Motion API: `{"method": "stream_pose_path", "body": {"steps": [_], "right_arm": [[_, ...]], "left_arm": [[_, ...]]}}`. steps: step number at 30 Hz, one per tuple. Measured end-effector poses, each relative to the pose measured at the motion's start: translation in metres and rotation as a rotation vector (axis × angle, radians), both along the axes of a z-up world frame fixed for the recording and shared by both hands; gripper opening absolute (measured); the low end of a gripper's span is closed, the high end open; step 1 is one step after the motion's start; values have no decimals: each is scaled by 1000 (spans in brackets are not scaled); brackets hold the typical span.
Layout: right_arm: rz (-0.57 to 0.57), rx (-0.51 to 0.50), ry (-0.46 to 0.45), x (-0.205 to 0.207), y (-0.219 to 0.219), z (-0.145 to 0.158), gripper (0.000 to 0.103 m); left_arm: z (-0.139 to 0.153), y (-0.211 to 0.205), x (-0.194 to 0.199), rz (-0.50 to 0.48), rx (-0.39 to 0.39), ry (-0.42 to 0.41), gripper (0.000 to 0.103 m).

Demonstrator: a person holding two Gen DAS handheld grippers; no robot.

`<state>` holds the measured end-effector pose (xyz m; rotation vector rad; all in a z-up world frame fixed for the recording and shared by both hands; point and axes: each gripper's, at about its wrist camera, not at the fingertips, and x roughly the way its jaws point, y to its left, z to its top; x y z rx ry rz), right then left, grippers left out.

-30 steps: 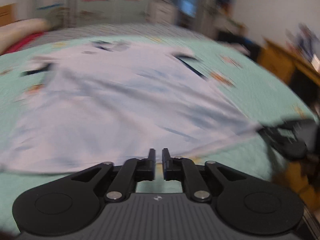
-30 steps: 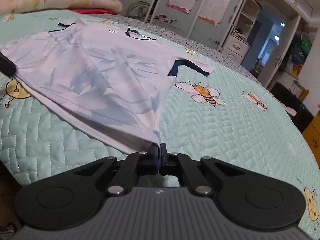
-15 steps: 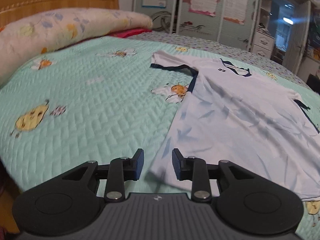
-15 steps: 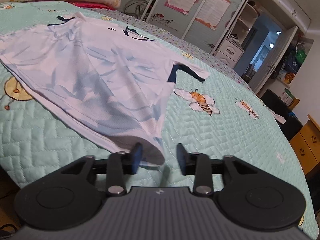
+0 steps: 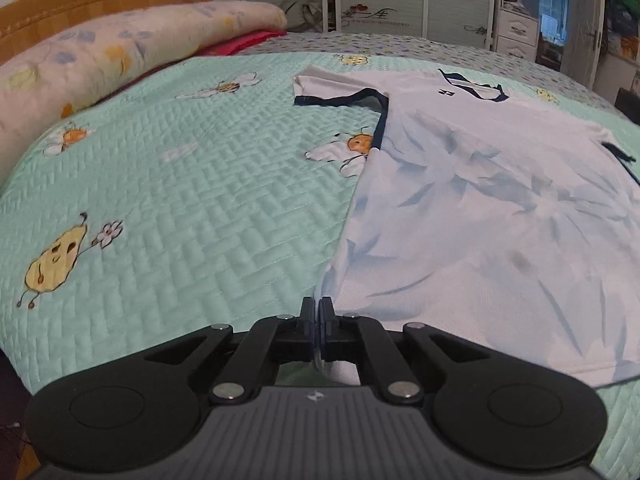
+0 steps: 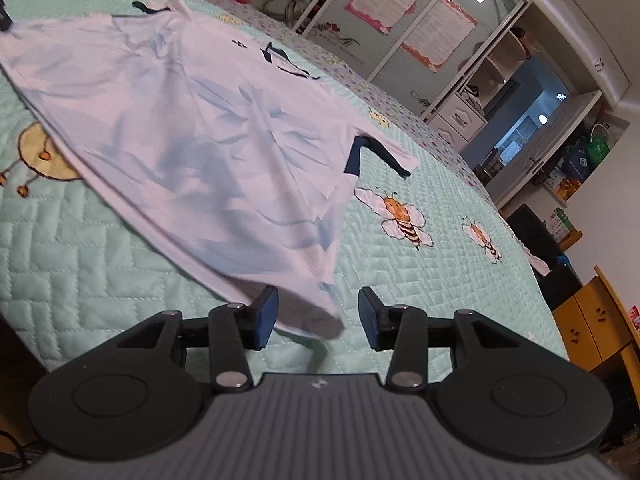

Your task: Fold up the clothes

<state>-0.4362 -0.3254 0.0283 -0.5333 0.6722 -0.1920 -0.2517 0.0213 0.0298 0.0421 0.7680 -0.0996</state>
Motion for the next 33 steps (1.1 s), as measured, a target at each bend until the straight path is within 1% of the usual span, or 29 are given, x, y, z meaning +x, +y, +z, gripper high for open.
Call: {"method": "stream_pose_path", "body": {"steps": [5,8,13,14,16,19,21,23,26,28,32,33], "right_arm": [[-28,44,6,2,-8,-3,45],[-39,34,24,1,-9,-3,43],[-87,116,56,-6,-22,5,43],[-93,148,59,-7,-25,8,43],[-107,233,53,-10,-33,16,43],[-149,391,-1,-12,-48,32,45],[-187,538,-59,-8,-64,42,45],[-223,700,-105,5,-83,45,45],[-268,906,-137,37,-111,35,45],[-299,973,-131,62,-125,23,45],[-326,1062,-101,107,-144,3,45],[-324,1073,-87,112,-146,-1,45]], "left_arm": [[1,16,-7,-2,-29,10,2],[2,15,-7,30,-16,7,2],[4,14,-8,61,-5,4,2],[4,15,-8,65,-7,5,2],[5,16,-9,76,-11,8,2],[5,19,-8,84,-20,15,2],[5,19,-7,84,-19,24,2],[4,15,-6,79,0,28,2],[0,11,-5,79,24,30,2],[-2,8,-5,81,37,30,2],[-3,5,-3,89,49,32,2],[-2,5,-2,91,49,34,2]]}}
